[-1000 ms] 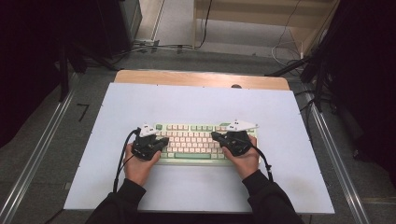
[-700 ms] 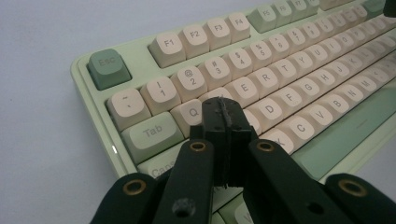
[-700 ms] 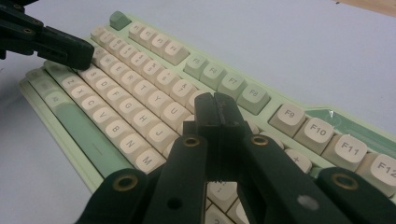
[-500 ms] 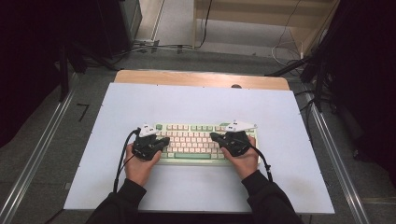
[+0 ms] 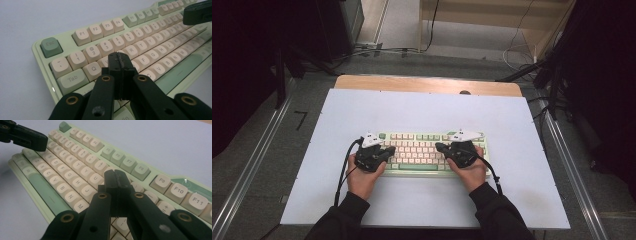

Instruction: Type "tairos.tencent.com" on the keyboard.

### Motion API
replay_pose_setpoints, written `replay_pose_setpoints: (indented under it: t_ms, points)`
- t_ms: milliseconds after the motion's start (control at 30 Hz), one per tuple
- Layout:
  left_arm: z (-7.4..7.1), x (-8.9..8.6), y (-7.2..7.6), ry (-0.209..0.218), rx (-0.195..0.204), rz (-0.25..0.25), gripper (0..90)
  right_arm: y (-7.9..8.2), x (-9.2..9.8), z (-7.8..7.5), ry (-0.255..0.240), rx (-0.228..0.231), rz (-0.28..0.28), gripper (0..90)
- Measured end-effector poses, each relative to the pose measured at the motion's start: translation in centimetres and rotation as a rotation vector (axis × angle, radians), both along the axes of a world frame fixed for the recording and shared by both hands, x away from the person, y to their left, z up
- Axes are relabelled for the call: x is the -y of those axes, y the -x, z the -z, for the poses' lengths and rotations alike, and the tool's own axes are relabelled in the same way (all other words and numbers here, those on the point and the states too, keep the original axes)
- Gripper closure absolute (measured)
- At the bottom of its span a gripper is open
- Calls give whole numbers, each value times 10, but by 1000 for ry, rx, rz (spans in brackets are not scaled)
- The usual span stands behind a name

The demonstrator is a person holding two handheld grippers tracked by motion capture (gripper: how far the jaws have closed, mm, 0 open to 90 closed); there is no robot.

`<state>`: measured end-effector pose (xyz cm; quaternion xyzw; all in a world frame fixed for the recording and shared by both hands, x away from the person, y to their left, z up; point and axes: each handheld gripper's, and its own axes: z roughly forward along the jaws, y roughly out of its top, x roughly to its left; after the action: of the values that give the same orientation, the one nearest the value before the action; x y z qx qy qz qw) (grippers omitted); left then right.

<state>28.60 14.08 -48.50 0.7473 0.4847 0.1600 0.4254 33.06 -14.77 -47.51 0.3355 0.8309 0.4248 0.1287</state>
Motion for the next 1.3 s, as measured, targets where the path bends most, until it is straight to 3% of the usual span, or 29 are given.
replay_pose_setpoints:
  t_ms: [1300]
  points:
    - [-3, 2, 1, 17, 22, 8, 900, -8, -25, 13, 64, -19, -20, 884]
